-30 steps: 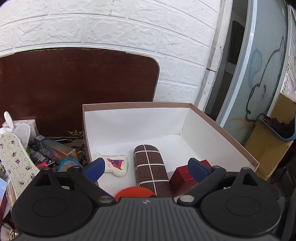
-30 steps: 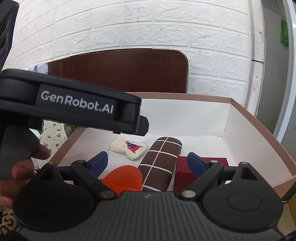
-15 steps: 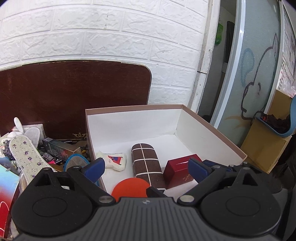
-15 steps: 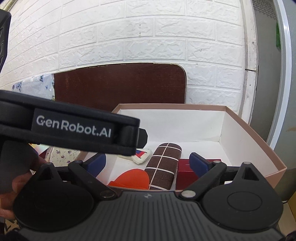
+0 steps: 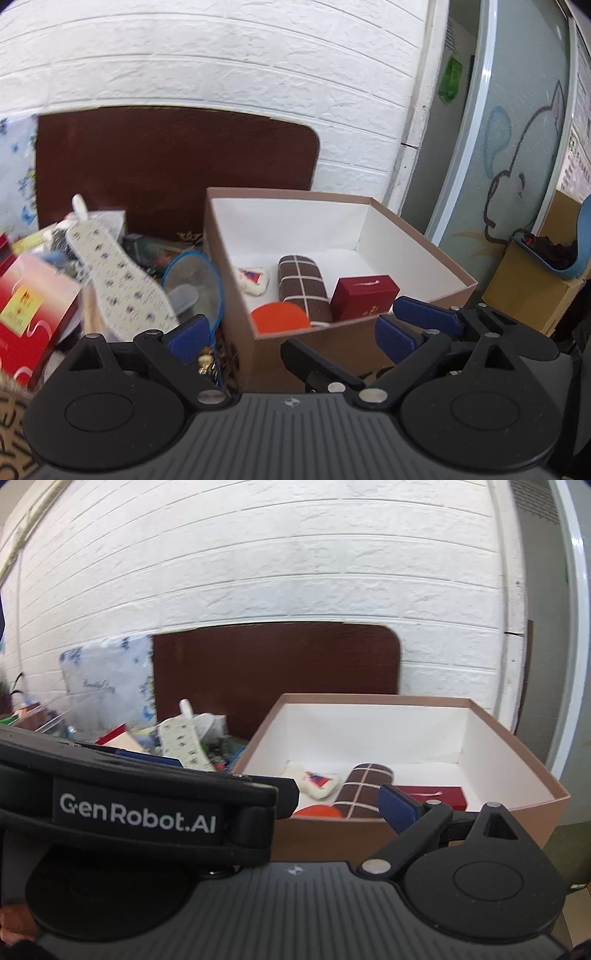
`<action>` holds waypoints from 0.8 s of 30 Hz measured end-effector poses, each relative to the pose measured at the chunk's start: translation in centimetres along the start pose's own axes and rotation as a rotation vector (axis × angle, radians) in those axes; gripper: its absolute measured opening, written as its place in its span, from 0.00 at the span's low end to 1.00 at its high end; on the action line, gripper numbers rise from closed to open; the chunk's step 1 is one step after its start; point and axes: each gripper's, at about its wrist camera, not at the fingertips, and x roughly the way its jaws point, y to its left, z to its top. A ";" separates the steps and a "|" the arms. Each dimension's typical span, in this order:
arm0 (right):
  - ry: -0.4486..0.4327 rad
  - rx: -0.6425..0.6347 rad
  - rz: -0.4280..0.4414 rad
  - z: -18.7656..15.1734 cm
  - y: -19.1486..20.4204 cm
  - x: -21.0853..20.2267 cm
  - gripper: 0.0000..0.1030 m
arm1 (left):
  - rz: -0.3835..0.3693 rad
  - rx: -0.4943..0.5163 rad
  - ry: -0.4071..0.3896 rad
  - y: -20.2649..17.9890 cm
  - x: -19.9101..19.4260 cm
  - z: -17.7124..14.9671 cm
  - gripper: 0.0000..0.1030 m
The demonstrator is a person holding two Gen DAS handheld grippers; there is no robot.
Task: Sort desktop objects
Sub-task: 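Move the left tool to the red tape roll and close on it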
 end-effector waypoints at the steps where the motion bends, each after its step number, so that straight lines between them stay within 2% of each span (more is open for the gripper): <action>1: 0.003 -0.011 0.012 -0.3 0.5 -0.2 0.92 | 0.003 -0.014 0.004 0.3 -0.3 -0.4 0.96; 10: 0.074 -0.080 0.128 -3.3 4.8 -0.4 0.92 | 0.042 -0.139 0.075 4.3 -2.5 -5.0 0.96; 15: 0.112 -0.125 0.185 -4.9 6.9 -0.2 0.92 | 0.114 -0.181 0.116 7.3 -3.3 -7.2 0.96; 22: 0.172 -0.178 0.242 -6.2 9.0 1.1 0.91 | 0.171 -0.288 0.121 11.5 -3.2 -8.1 0.93; 24: 0.183 -0.201 0.257 -6.5 9.8 1.5 0.89 | 0.171 -0.298 0.124 12.1 -2.8 -8.1 0.87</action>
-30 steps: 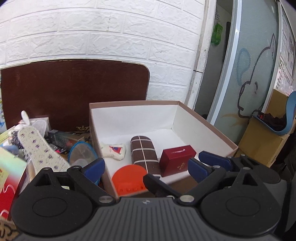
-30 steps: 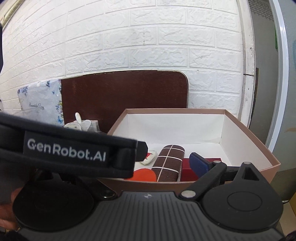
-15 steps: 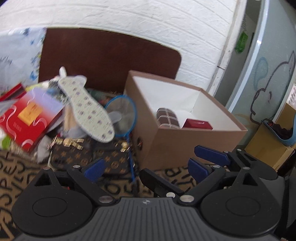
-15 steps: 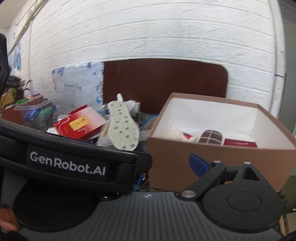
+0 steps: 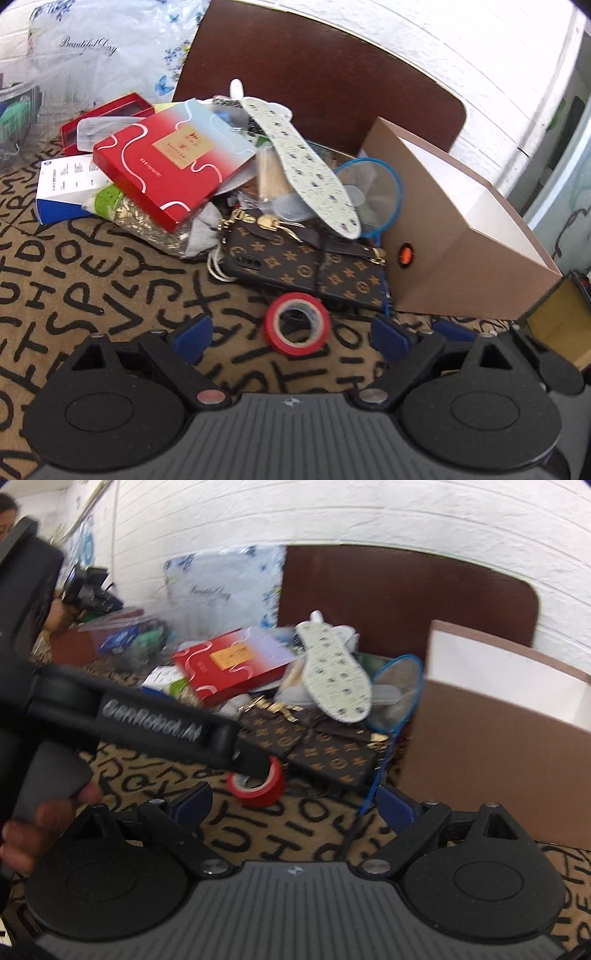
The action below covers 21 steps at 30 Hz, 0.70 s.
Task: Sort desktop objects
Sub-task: 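Move the left tool to the red tape roll and close on it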
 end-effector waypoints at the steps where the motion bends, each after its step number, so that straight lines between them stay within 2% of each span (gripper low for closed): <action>1: 0.006 -0.013 0.006 0.0 0.3 0.4 0.86 | -0.003 -0.002 0.006 0.2 0.3 0.1 0.85; 3: 0.026 -0.041 0.015 -0.1 0.8 1.1 0.78 | -0.016 -0.004 0.024 0.4 1.0 0.2 0.73; 7: 0.060 -0.081 0.020 -0.2 1.7 2.5 0.75 | -0.041 -0.006 0.056 0.6 2.2 0.3 0.66; 8: 0.065 -0.089 0.021 -0.2 1.9 2.8 0.73 | -0.044 -0.002 0.061 0.5 2.5 0.3 0.61; 10: 0.071 -0.108 0.015 -0.1 2.1 3.4 0.65 | -0.058 0.006 0.070 0.5 2.9 0.4 0.56; 12: 0.078 -0.121 0.007 -0.1 2.2 3.9 0.63 | -0.067 0.008 0.076 0.5 3.3 0.5 0.50; 18: 0.084 -0.130 0.002 0.3 2.3 5.3 0.55 | -0.085 0.004 0.084 0.7 3.8 0.7 0.49; 21: 0.088 -0.141 0.005 0.3 2.5 5.8 0.47 | -0.086 0.003 0.086 0.7 3.9 0.8 0.49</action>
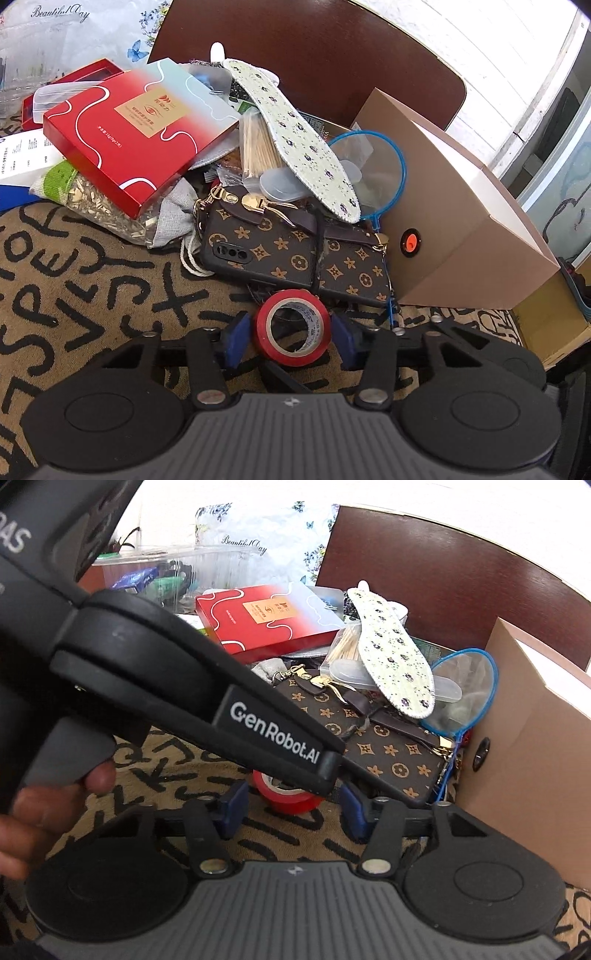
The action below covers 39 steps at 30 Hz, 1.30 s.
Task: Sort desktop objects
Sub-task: 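Move the left tool to the red tape roll and close on it, then lift the red tape roll with the left tool into the tan box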
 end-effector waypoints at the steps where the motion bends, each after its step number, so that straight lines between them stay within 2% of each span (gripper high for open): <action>1: 0.000 -0.002 -0.003 0.0 0.0 0.1 0.46 | 0.000 0.000 0.001 0.0 0.0 0.0 0.49; 9: 0.009 0.014 -0.001 0.0 -0.3 0.5 0.45 | -0.007 -0.013 0.002 0.2 0.2 0.0 0.50; 29: 0.004 0.041 0.006 -0.4 -0.5 -1.1 0.44 | 0.025 0.046 0.008 -1.7 -1.0 -0.4 0.50; 35: -0.034 0.056 -0.010 -0.2 -1.0 -3.0 0.44 | 0.008 0.071 -0.018 -3.4 -2.2 0.0 0.49; 39: -0.087 0.073 -0.042 0.3 -1.9 -4.8 0.44 | -0.007 0.123 -0.063 -5.3 -3.3 0.8 0.49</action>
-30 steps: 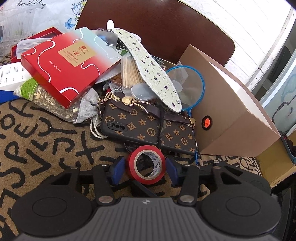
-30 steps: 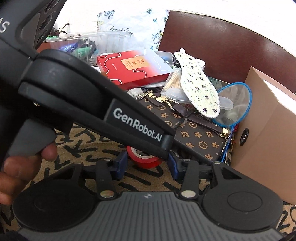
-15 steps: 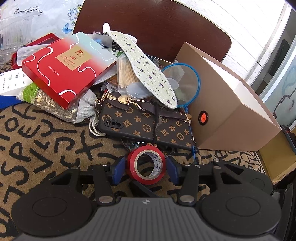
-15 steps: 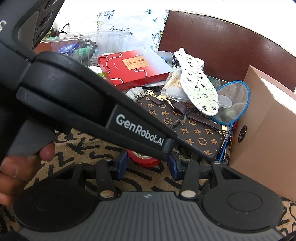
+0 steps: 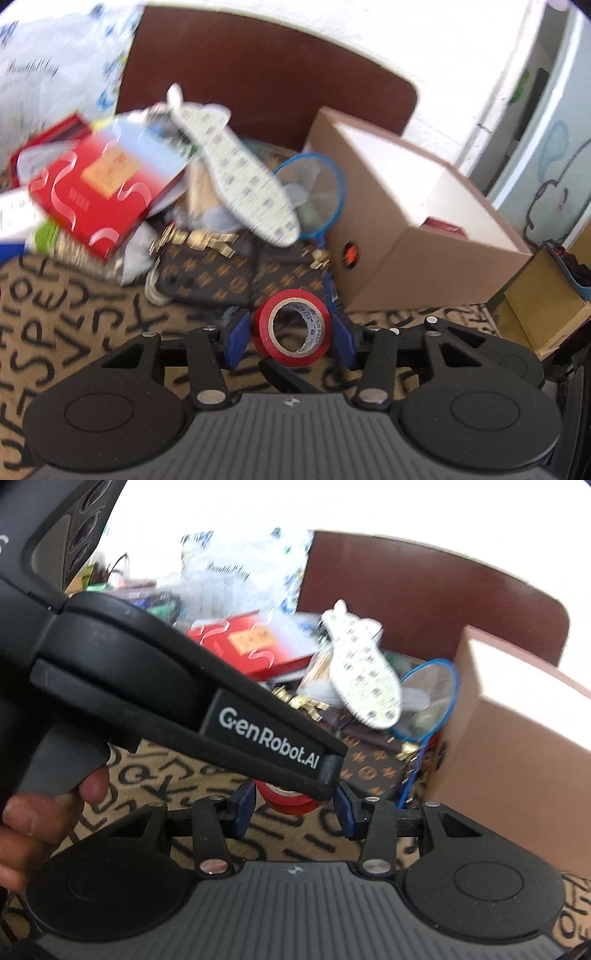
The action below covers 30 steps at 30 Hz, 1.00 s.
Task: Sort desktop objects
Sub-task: 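Lift the red tape roll with the left tool into the tan box, then lower the tape roll into the box and open the left tool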
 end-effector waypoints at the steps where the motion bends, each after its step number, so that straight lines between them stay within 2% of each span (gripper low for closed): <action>1: -0.015 0.002 -0.009 0.2 -0.3 -0.4 0.44 | -0.005 0.011 -0.012 -0.5 -0.2 0.4 0.49; 10: -0.143 0.034 -0.111 2.9 -4.6 -3.3 0.44 | -0.068 0.124 -0.104 -5.3 -0.5 4.7 0.49; 16: -0.169 0.068 -0.172 4.9 -9.1 -3.8 0.44 | -0.116 0.169 -0.124 -8.8 1.6 8.0 0.49; 21: -0.137 0.108 -0.199 6.2 -13.7 -2.9 0.44 | -0.157 0.185 -0.096 -11.0 4.9 10.6 0.49; 30: 0.025 0.147 -0.180 6.7 -20.4 1.4 0.42 | -0.167 0.184 0.028 -12.6 12.1 12.8 0.46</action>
